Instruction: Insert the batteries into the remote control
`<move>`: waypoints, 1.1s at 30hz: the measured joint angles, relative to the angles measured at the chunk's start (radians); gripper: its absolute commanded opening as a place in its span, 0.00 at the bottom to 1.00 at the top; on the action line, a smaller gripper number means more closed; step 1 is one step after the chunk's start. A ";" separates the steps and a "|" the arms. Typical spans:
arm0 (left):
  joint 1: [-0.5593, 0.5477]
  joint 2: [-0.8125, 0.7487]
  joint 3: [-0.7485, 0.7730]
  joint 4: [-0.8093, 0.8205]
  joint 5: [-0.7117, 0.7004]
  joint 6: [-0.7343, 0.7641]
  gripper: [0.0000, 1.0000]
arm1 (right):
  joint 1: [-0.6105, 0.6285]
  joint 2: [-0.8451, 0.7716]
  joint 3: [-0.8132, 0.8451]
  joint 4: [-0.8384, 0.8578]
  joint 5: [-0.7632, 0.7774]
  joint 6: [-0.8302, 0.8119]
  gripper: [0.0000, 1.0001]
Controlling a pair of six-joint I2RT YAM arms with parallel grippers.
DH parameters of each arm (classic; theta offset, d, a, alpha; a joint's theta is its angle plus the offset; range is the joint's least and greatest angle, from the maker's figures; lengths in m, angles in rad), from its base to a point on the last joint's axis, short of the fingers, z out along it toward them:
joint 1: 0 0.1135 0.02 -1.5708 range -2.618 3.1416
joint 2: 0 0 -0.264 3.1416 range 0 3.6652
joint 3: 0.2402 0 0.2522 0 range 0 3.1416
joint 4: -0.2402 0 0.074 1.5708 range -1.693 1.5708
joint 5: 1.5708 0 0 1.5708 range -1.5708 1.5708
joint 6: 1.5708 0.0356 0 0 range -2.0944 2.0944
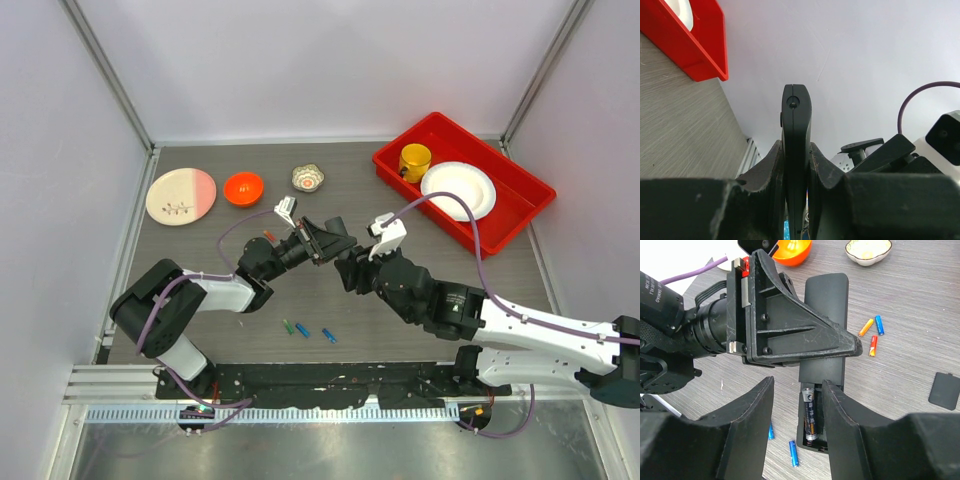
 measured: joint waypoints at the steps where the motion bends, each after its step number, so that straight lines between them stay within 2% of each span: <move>1: 0.000 0.000 0.000 0.000 0.000 0.000 0.00 | 0.000 0.000 0.005 -0.002 0.001 0.000 0.51; 9: 0.000 0.000 0.000 0.000 0.000 0.001 0.00 | 0.000 -0.010 0.016 -0.012 -0.001 0.000 0.63; 10: 0.000 0.000 0.000 0.000 0.000 0.001 0.00 | 0.000 -0.018 0.016 -0.016 -0.002 0.002 0.67; 13: 0.000 0.000 0.000 0.001 0.000 0.002 0.00 | 0.000 -0.077 0.016 -0.031 0.000 0.016 0.75; 16: 0.000 0.000 0.000 0.001 0.000 0.004 0.00 | 0.000 -0.153 0.016 -0.043 0.002 0.055 0.79; 21: 0.007 -0.009 0.000 0.000 0.000 0.005 0.00 | -0.010 -0.229 0.009 -0.058 -0.013 0.133 0.80; 26: 0.017 -0.040 0.002 0.001 0.001 0.008 0.00 | -0.046 -0.239 -0.025 -0.073 -0.059 0.214 0.80; 33: 0.032 -0.083 0.016 0.003 0.017 0.012 0.00 | -0.235 -0.238 -0.063 -0.068 -0.230 0.311 0.80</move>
